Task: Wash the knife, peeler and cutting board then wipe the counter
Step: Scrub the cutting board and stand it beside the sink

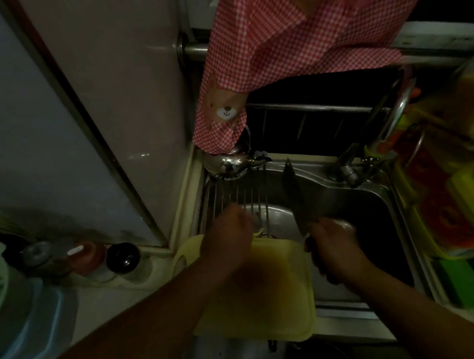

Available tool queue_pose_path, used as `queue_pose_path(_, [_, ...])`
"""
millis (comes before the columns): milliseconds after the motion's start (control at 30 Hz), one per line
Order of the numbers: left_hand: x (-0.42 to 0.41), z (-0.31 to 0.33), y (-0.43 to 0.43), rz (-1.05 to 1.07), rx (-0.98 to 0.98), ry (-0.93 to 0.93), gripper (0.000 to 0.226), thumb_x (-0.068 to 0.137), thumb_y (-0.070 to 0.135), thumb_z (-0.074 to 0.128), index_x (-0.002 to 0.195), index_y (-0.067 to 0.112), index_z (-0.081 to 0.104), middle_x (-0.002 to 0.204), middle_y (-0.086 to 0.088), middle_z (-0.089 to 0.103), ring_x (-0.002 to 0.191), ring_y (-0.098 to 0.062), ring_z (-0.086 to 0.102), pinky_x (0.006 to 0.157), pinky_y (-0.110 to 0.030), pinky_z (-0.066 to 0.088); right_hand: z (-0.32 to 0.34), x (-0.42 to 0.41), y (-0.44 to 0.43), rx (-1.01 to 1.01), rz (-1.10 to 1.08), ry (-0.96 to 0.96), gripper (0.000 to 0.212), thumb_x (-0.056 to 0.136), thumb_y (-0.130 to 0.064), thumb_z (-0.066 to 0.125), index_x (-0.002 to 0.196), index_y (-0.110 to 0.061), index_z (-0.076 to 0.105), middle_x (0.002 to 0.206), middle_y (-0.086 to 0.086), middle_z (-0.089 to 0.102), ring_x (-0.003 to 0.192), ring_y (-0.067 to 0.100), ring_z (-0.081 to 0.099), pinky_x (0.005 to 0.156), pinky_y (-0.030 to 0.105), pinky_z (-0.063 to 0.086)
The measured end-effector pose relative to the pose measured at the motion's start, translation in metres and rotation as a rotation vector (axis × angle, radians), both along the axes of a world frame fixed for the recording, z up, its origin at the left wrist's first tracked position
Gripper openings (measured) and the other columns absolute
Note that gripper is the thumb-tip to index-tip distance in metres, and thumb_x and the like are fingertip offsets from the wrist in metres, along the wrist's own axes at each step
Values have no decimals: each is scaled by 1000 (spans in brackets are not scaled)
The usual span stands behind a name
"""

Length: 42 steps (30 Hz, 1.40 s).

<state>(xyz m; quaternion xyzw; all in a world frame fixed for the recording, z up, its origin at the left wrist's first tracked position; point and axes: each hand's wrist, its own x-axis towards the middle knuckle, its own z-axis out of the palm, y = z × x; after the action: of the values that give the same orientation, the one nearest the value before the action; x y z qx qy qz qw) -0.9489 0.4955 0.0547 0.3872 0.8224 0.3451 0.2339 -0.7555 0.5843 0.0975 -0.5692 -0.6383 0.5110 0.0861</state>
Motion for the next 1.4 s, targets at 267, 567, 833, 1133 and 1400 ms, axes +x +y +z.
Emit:
queue_pose_path(267, [50,7,-2,-244,186,389,56,106,54,28,152,23,42,156,2,43,143,-14,40,121,-42,32,-15,-7,-40,646,435,-228,44,103,-38,54,141,-21,39,102,-4,73,65,7,61,52,10,36])
queue_pose_path(567, [26,3,9,-700,68,618,63,108,55,12,165,29,12,173,8,5,159,-9,-2,129,-40,0,0,11,-26,877,501,-240,49,94,-48,68,129,-21,46,79,-7,71,57,7,66,38,11,23])
queue_pose_path(833, [-35,-11,18,-341,-74,603,69,104,58,0,166,28,10,173,3,5,160,-16,4,128,-51,9,11,57,-16,978,551,-320,49,84,-46,80,112,-27,44,81,-8,70,59,7,67,46,14,36])
queue_pose_path(1133, [-27,-25,-12,-36,-171,261,71,99,48,36,160,12,30,169,-12,26,154,-30,29,123,-46,30,34,33,28,1144,661,-640,59,94,-33,66,148,-29,43,118,3,67,81,25,70,51,30,47])
queue_pose_path(1400, [-18,-39,-27,-89,-204,171,76,94,27,55,163,17,23,171,-8,18,158,-27,16,127,-45,22,30,20,48,1135,784,-776,63,94,-22,59,152,-38,39,126,1,64,87,26,71,56,32,54])
